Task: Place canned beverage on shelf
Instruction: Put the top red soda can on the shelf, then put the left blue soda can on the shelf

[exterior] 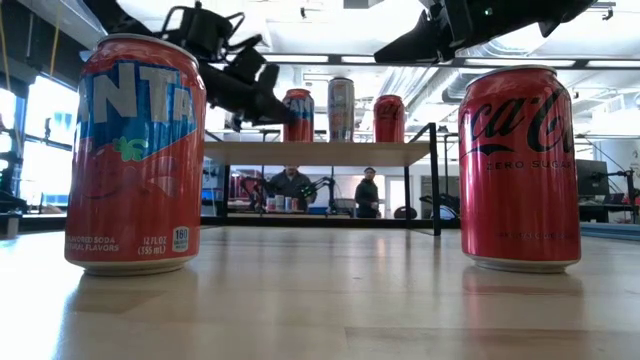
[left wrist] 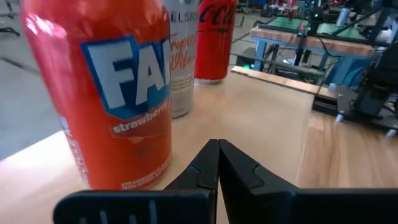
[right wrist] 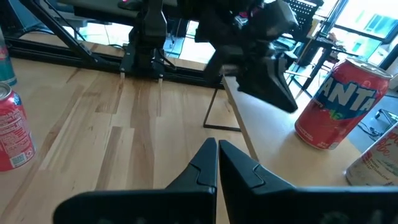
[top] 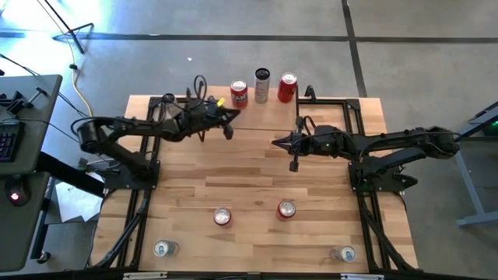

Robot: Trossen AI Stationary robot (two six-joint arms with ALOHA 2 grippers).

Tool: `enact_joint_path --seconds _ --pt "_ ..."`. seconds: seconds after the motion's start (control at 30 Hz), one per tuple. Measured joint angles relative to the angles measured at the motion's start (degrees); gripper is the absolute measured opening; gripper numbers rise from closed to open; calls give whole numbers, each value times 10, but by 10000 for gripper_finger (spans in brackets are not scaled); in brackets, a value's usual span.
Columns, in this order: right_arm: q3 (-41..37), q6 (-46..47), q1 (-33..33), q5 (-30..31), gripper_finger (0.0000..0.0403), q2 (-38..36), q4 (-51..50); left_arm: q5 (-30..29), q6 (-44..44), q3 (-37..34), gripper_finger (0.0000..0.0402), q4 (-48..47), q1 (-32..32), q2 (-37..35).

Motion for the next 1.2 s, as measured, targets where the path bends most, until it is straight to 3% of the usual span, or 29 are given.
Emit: enact_joint_path --seconds 0.3,0.63,1.0,1.2 --pt "0 -3 0 0 0 0 -1 -45 -1 36 0 11 20 48" --pt "0 -4 0 0 0 0 -5 -88 19 36 0 -31 25 4" --pt "0 -4 0 0 0 0 -5 -68 24 36 0 -65 2 -11" --pt "0 -4 0 0 0 0 -5 -64 38 35 0 -78 23 -5"
